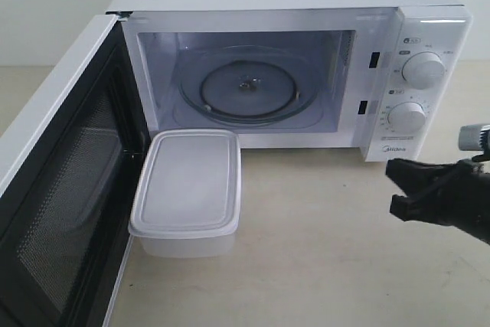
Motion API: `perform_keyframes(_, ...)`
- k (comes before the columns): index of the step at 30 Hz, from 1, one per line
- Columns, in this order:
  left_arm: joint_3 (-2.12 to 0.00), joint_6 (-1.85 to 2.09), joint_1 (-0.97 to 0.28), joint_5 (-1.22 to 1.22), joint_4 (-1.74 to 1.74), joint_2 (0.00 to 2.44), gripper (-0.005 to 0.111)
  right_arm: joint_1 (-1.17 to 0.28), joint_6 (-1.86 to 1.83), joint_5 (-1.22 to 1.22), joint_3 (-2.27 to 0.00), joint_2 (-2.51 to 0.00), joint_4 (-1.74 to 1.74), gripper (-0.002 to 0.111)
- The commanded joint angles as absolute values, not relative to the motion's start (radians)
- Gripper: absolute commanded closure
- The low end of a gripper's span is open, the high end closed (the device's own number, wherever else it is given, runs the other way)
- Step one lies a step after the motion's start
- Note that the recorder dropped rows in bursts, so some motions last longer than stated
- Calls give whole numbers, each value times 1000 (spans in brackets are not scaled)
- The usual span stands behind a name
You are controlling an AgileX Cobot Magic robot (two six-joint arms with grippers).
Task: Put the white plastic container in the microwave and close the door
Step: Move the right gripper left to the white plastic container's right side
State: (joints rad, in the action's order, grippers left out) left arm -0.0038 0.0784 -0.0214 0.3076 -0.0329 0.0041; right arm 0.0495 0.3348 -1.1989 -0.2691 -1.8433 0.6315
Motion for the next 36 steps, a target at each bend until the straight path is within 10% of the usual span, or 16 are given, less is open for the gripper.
perform_keyframes(1,0,80,-17,306,-37,0,102,49,553,-1221,-375,-1950,940,108)
perform_keyframes(36,0,80,-17,306,-37,0,102,-242,1473,-989,-633,-1966,1116,108)
